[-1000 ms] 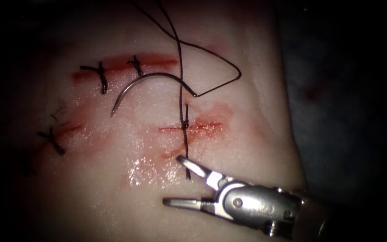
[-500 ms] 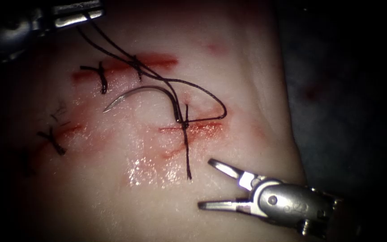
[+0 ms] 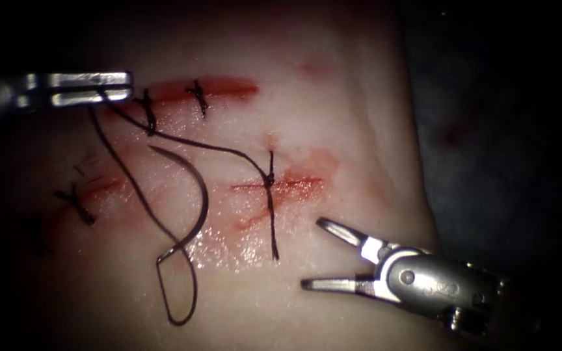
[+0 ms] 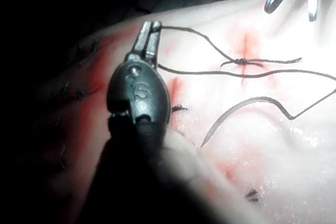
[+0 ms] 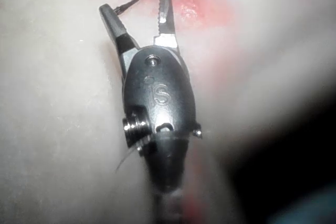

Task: Wound Closure
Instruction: Left hand pulls thread taut

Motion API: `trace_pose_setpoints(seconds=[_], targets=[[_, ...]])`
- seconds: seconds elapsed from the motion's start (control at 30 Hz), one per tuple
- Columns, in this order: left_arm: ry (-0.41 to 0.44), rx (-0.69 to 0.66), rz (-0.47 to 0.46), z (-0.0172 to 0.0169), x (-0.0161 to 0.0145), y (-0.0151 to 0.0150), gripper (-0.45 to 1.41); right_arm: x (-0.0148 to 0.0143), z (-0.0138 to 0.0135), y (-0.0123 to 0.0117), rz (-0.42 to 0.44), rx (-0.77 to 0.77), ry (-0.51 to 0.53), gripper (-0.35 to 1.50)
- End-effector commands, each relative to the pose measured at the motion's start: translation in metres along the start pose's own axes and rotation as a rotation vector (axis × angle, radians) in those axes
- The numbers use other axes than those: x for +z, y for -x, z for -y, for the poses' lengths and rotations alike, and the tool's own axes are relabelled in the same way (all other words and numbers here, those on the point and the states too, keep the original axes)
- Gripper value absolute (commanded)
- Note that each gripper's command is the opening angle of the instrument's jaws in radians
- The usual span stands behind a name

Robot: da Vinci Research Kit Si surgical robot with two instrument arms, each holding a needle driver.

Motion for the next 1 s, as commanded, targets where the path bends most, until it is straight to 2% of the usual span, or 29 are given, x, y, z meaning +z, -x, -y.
trace_pose_setpoints(seconds=[0.03, 0.17, 0.33, 0.47, 0.6, 1.0], targets=[[0.001, -0.001, -0.003, 0.0004, 0.0005, 0.0003, -0.45, 0.0015, -0.0003, -0.0002, 0.005, -0.010, -0.002, 0.77], [-0.001, -0.004, -0.001, -0.0001, 0.0007, -0.0002, -0.45, 0.0035, -0.0008, -0.0011, 0.074, -0.053, 0.006, 0.79], [-0.001, -0.008, -0.004, -0.0009, 0.0005, -0.0015, -0.45, 0.0061, -0.0008, -0.0013, 0.103, -0.049, 0.035, 0.83], [-0.002, -0.007, -0.004, -0.0016, 0.0004, -0.0030, -0.45, 0.0080, -0.0014, -0.0010, 0.118, 0.012, 0.059, 1.16], [-0.004, -0.007, -0.004, -0.0021, 0.0004, -0.0042, -0.45, 0.0091, -0.0020, -0.0004, 0.124, 0.022, 0.077, 1.31], [0.003, 0.002, -0.024, -0.0032, 0.0023, -0.0051, -0.45, 0.0125, -0.0018, 0.0005, 0.134, -0.018, 0.108, 1.33]])
